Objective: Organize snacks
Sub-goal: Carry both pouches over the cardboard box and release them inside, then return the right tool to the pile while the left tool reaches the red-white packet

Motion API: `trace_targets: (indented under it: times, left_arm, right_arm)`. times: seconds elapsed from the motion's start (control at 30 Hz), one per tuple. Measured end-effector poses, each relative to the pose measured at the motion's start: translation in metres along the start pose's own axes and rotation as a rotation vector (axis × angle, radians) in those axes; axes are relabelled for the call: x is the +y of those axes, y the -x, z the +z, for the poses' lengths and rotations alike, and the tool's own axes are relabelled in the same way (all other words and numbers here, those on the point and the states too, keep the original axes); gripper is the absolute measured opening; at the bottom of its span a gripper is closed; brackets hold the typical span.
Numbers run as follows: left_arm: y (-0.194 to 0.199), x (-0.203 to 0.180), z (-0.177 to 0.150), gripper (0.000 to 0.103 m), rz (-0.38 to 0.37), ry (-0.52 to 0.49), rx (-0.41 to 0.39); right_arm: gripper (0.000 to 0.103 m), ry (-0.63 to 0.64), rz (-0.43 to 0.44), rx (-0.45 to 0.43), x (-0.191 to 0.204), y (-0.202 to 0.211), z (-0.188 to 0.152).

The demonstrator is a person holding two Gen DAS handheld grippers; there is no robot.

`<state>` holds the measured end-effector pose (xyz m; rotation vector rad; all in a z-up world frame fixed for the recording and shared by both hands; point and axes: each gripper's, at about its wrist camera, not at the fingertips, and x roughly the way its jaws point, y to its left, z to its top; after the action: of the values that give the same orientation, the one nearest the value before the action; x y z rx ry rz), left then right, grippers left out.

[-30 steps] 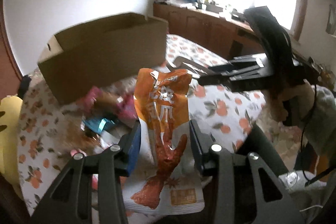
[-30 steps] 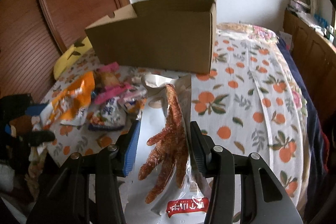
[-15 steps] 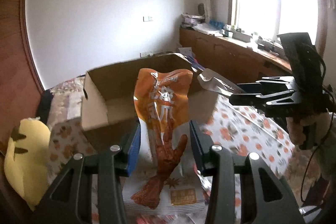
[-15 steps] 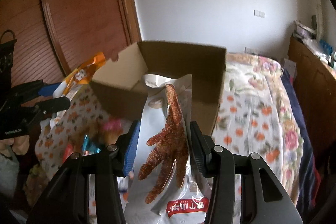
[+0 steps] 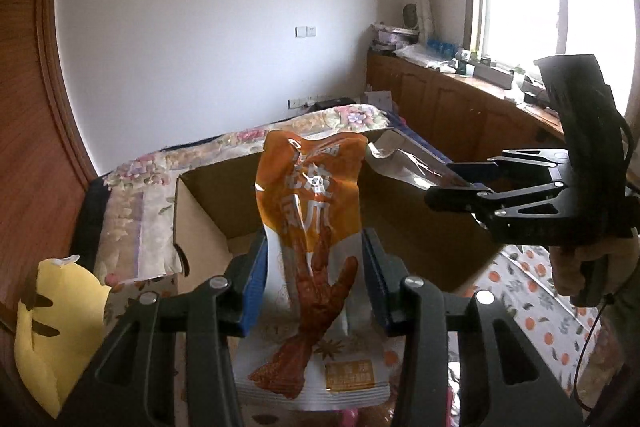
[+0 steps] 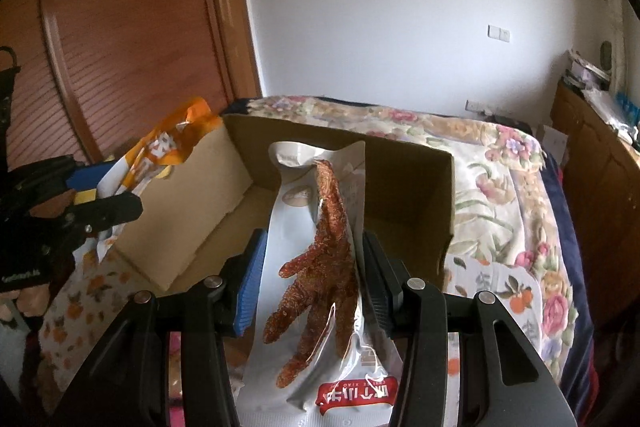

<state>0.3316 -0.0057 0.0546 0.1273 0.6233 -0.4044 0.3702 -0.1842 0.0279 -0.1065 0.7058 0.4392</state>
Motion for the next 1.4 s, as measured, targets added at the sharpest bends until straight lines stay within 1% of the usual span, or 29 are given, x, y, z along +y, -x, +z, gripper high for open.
trace_targets:
  times: [0.17,0.23,0.3,0.37,0.43,0.53,0.67,0.73,0.8,0.83,0.9,1.0,1.07,1.2,1.4]
  left_arm:
    - [-0.021,0.012,0.002,0.045,-0.010,0.033,0.006]
    - [-0.029,0.015,-0.001,0.047,-0.021,0.038,0.021]
    - [-0.035,0.016,-0.005,0.049,-0.009,0.037,0.029]
    - [-0.039,0.016,-0.009,0.051,0.013,0.034,0.035]
    - [-0.039,0.017,-0.010,0.052,0.013,0.042,0.035]
    - [-0.037,0.015,-0.011,0.054,0.004,0.046,0.039]
    - [-0.025,0.009,-0.008,0.054,-0.008,0.033,0.005]
    - [-0.021,0.007,-0.008,0.055,0.002,0.022,0.006]
    - [-0.016,0.004,-0.010,0.056,0.006,0.019,0.002]
    - [-0.013,0.003,-0.011,0.056,0.004,0.017,0.000]
    - [-0.008,0.000,-0.012,0.056,0.011,0.015,-0.003]
    - [0.005,-0.004,-0.020,0.057,0.011,0.028,-0.013]
    - [0.014,-0.004,-0.028,0.057,0.007,0.032,-0.018]
    - [0.037,-0.009,-0.053,0.057,-0.003,0.051,-0.022]
    - [0.062,-0.022,-0.099,0.057,0.032,0.036,0.006]
  right_arm:
    - [0.048,-0.020,-0.016,0.026,-0.010,-0.024,0.001]
    - [0.049,-0.024,-0.023,0.036,-0.013,-0.031,-0.002]
    - [0.051,-0.029,-0.031,0.039,-0.015,-0.035,-0.004]
    - [0.056,-0.032,-0.035,0.043,-0.016,-0.040,-0.004]
    - [0.058,-0.043,-0.041,0.047,-0.019,-0.042,-0.005]
    - [0.061,-0.047,-0.046,0.040,-0.018,-0.038,-0.005]
    - [0.062,-0.053,-0.051,0.040,-0.016,-0.032,-0.007]
    - [0.063,-0.056,-0.052,0.028,-0.015,-0.027,-0.008]
    - [0.067,-0.052,-0.051,0.011,-0.011,-0.018,-0.008]
    - [0.072,-0.050,-0.052,0.007,-0.009,-0.016,-0.007]
    - [0.073,-0.038,-0.058,0.002,-0.005,-0.009,-0.006]
    - [0.073,-0.041,-0.037,-0.002,0.001,0.002,-0.011]
    - [0.073,-0.041,-0.017,-0.016,0.008,0.016,-0.019]
    - [0.073,-0.057,0.019,-0.038,0.021,0.045,-0.046]
    - [0.074,-0.074,0.042,-0.036,0.037,0.069,-0.092]
